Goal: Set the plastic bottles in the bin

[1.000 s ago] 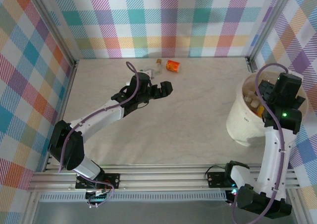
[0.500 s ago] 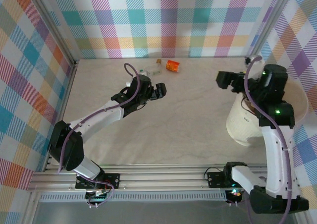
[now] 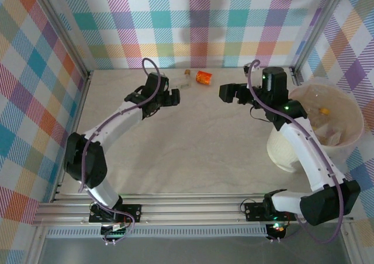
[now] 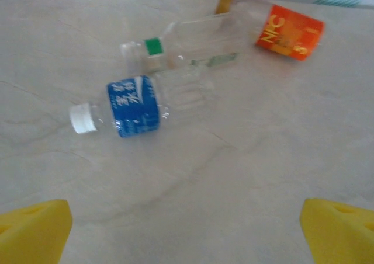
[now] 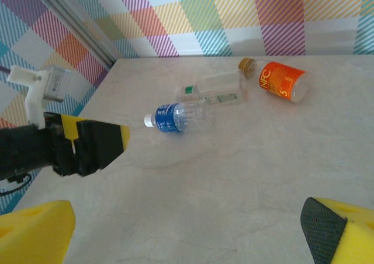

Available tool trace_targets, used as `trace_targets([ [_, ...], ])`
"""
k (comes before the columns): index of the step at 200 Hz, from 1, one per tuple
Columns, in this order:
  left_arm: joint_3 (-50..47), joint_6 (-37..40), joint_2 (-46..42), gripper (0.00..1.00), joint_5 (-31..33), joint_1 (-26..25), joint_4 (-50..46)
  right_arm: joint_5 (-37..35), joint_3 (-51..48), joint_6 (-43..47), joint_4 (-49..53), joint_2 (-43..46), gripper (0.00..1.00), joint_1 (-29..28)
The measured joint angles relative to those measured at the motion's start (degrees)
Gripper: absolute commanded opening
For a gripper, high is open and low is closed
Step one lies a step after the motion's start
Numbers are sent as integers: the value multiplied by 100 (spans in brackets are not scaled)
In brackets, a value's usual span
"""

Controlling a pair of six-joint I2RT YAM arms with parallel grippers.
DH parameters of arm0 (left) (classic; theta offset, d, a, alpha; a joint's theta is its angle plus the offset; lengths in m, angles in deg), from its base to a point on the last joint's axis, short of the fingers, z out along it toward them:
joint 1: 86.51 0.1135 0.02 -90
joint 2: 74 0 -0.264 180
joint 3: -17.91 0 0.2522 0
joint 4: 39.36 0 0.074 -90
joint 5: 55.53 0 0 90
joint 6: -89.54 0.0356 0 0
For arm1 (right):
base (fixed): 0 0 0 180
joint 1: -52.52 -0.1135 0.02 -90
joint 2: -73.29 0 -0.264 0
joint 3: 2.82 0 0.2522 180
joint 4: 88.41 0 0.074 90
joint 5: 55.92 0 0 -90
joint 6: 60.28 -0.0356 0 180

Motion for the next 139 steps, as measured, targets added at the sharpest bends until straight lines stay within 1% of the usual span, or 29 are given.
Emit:
trace_targets([
  [39, 1016, 844, 1084, 100, -452, 549, -483, -111, -17, -63, -94, -133, 100, -101],
  [63, 1471, 1364, 1628, 100, -640, 800, -531, -210, -46, -61, -90, -133, 100, -101],
  [83, 1888, 1775, 2052, 100, -951, 981, -597, -295, -68, -57, -87, -133, 100, -101],
  [107, 2426, 2258, 2557, 100, -1281, 1123, -640, -380, -70, -39, -81, -131, 100, -101],
  [139, 3088, 2837, 3176, 100, -1652, 1156, -660, -496, -81, -22, -52, -131, 100, -101],
])
